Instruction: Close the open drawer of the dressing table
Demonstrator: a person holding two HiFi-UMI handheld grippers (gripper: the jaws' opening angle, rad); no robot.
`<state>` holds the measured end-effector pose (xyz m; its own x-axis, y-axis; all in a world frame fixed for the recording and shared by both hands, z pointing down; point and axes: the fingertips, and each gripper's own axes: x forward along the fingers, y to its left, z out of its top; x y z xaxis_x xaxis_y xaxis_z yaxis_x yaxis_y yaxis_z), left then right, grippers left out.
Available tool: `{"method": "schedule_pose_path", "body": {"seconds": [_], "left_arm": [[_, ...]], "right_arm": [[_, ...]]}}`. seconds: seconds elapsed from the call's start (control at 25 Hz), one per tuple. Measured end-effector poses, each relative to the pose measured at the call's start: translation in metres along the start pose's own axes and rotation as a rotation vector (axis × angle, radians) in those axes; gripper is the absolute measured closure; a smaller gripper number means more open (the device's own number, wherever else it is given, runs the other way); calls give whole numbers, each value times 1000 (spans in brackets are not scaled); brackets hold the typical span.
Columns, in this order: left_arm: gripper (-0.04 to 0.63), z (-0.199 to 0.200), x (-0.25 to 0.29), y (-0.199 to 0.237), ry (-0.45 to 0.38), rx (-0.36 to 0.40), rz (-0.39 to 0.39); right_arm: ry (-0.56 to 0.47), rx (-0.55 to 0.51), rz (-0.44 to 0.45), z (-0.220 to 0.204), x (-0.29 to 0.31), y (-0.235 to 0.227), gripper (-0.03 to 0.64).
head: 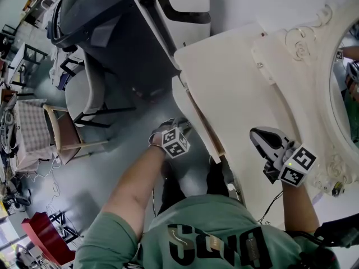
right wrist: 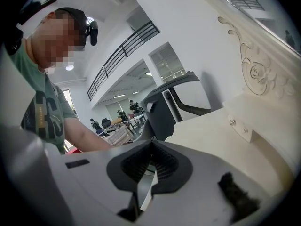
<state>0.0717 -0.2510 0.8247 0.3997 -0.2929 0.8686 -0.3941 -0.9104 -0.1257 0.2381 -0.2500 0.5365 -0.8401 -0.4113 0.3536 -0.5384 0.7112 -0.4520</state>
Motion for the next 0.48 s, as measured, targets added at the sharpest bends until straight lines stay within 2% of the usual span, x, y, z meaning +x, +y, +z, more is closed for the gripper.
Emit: {"method": "schedule_pose_path", "body": {"seconds": [0.48], "left_arm": [[456,13,9,1,-1,5,4]], "right_arm": [[-15,9,-17,-4,-15,-10,606]]}}
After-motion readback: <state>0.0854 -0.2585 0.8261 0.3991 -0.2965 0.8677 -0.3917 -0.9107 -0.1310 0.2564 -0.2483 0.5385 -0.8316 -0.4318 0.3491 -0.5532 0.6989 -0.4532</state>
